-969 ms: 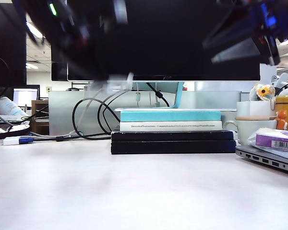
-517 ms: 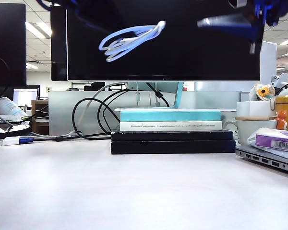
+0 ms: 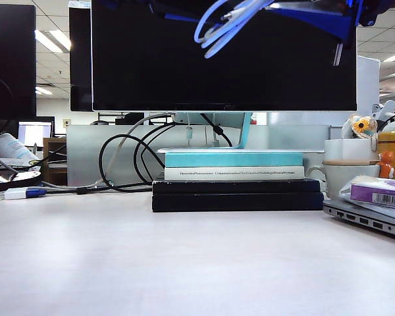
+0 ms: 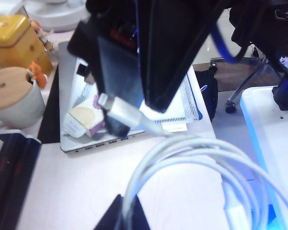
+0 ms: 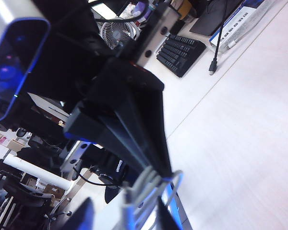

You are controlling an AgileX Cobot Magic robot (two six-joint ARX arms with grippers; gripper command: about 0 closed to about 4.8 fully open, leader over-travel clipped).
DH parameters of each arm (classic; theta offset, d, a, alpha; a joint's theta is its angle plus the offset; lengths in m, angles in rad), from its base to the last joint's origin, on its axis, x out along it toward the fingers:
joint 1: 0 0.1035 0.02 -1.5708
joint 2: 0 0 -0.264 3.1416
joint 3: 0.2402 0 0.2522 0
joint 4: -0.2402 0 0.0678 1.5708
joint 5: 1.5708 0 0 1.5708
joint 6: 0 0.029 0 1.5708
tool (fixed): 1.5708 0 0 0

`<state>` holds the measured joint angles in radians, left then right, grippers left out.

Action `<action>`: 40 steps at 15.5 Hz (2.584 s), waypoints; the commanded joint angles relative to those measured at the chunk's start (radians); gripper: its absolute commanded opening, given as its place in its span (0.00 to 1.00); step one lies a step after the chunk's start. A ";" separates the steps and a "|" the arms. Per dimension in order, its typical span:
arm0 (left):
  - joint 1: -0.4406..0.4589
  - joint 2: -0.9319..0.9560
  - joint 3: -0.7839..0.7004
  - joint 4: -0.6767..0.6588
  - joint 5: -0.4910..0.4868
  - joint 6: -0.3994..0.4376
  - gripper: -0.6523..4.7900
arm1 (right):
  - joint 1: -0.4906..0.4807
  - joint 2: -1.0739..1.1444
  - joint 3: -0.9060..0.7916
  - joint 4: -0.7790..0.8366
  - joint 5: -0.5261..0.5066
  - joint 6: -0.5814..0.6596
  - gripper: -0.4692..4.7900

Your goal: Unfold the white charging cable into a straight cable.

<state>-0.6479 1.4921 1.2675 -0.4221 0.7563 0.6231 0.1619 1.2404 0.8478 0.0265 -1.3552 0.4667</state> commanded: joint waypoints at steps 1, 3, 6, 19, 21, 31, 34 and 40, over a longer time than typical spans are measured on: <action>-0.002 -0.001 0.003 0.036 0.008 -0.012 0.11 | 0.002 -0.003 0.005 0.018 -0.005 -0.001 0.20; -0.002 -0.001 0.003 0.035 0.008 -0.012 0.11 | 0.002 -0.003 0.005 0.037 0.000 -0.003 0.12; -0.001 -0.003 0.003 0.051 0.008 -0.010 0.11 | 0.001 -0.003 0.005 0.038 0.055 -0.008 0.12; -0.001 0.034 0.003 0.328 0.034 -0.132 0.11 | 0.002 -0.001 0.001 0.002 -0.008 -0.006 0.12; -0.001 0.047 0.002 0.285 0.035 -0.131 0.11 | 0.001 -0.001 0.001 0.010 -0.008 -0.007 0.12; 0.000 0.046 0.003 0.169 0.042 -0.126 1.00 | 0.000 -0.001 0.002 0.061 -0.005 -0.006 0.12; 0.000 0.058 0.002 0.159 0.185 -0.066 0.52 | 0.000 0.000 0.003 0.103 -0.005 0.039 0.12; -0.001 0.062 0.002 0.145 0.228 -0.025 0.27 | 0.001 -0.001 0.003 0.113 -0.013 0.091 0.13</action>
<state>-0.6468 1.5539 1.2659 -0.2817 0.9737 0.5945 0.1608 1.2442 0.8459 0.1226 -1.3586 0.5533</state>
